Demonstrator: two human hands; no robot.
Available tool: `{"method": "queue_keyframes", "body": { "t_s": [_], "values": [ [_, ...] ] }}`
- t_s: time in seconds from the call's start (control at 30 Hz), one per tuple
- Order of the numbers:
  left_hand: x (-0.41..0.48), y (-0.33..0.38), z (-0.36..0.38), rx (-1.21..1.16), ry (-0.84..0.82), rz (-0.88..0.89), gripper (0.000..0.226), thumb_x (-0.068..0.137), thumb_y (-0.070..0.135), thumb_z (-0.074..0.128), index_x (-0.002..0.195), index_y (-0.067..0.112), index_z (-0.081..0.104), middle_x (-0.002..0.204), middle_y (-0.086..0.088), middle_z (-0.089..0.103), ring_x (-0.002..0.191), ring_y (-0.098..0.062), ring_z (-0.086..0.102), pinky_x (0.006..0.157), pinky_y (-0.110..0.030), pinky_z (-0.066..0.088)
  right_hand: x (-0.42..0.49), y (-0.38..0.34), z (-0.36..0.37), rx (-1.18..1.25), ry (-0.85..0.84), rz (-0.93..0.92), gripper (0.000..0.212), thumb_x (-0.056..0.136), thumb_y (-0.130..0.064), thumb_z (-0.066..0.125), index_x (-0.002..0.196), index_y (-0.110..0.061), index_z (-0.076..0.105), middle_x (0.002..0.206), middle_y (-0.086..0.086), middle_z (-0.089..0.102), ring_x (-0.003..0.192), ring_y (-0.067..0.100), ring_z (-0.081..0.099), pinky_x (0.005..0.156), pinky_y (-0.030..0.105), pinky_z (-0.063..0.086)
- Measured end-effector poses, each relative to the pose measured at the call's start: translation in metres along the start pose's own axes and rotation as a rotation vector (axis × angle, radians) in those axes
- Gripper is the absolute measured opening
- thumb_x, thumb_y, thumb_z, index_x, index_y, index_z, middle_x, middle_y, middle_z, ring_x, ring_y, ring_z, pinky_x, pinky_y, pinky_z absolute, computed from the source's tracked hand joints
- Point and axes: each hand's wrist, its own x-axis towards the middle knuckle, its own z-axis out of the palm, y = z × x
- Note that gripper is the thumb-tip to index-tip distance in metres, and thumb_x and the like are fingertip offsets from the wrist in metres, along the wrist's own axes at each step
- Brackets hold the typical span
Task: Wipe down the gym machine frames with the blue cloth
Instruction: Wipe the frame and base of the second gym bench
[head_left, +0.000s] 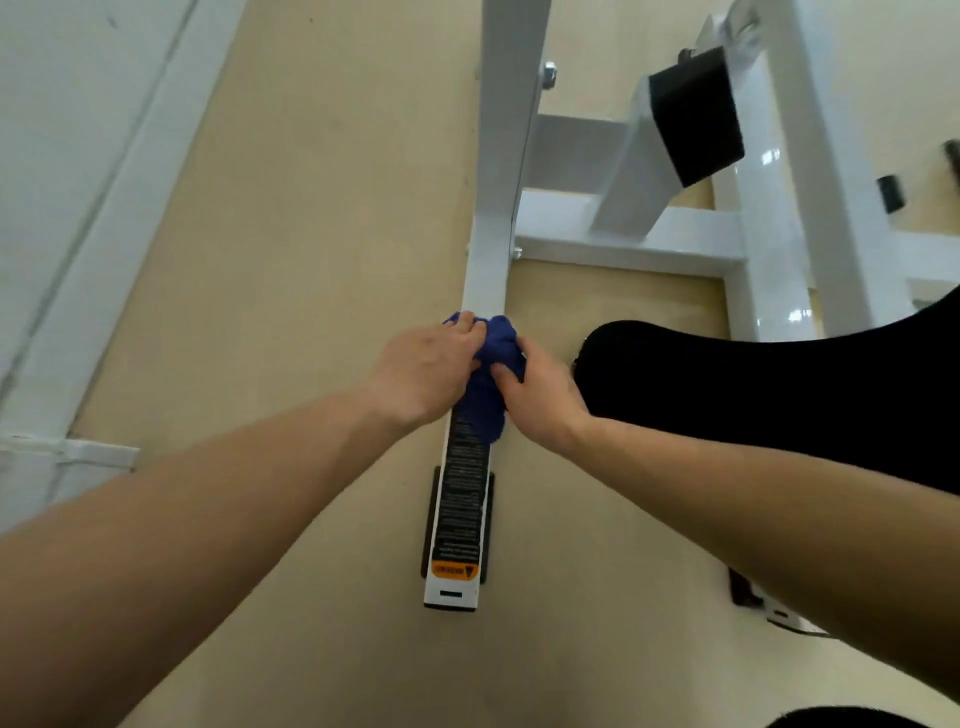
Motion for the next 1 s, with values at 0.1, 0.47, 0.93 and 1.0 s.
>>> {"method": "queue_keyframes", "body": {
  "t_s": [0.1,0.47,0.93,1.0],
  "values": [
    [0.002,0.001,-0.030,-0.057,0.023,-0.054,0.025,0.101,0.033,0.041,0.117,0.024,0.058,0.107,-0.009,0.066,0.092,-0.031,0.061,0.067,-0.036,0.041,-0.003,-0.010,-0.028,-0.062,0.036,-0.031,0.034,0.095,-0.030,0.061,0.127,-0.020,0.056,0.109,-0.002,0.067,0.094,0.013,0.064,0.075,0.024,0.052],
    [-0.011,0.038,-0.101,-0.363,0.165,-0.098,0.024,0.101,0.032,0.043,0.116,0.027,0.060,0.094,-0.003,0.068,0.072,-0.021,0.045,0.063,-0.031,0.032,-0.039,-0.058,-0.104,-0.076,0.169,-0.148,0.034,0.092,-0.029,0.068,0.124,-0.022,0.059,0.107,-0.005,0.068,0.090,0.006,0.063,0.075,0.019,0.052],
    [-0.007,0.074,-0.209,-0.505,0.390,-0.104,0.019,0.096,0.031,0.053,0.105,0.025,0.068,0.084,0.005,0.064,0.073,-0.018,0.058,0.064,-0.028,0.041,-0.069,-0.134,-0.172,0.070,0.365,-0.206,0.037,0.094,-0.031,0.066,0.129,-0.024,0.055,0.110,-0.007,0.067,0.092,0.007,0.065,0.080,0.023,0.057],
    [-0.006,0.079,-0.221,-0.506,0.393,-0.101,0.018,0.095,0.032,0.054,0.105,0.025,0.068,0.090,0.003,0.067,0.076,-0.017,0.057,0.067,-0.030,0.042,-0.079,-0.143,-0.185,0.102,0.375,-0.199,0.037,0.093,-0.029,0.066,0.128,-0.025,0.056,0.107,-0.008,0.068,0.092,0.006,0.066,0.078,0.021,0.057]
  ]
}}
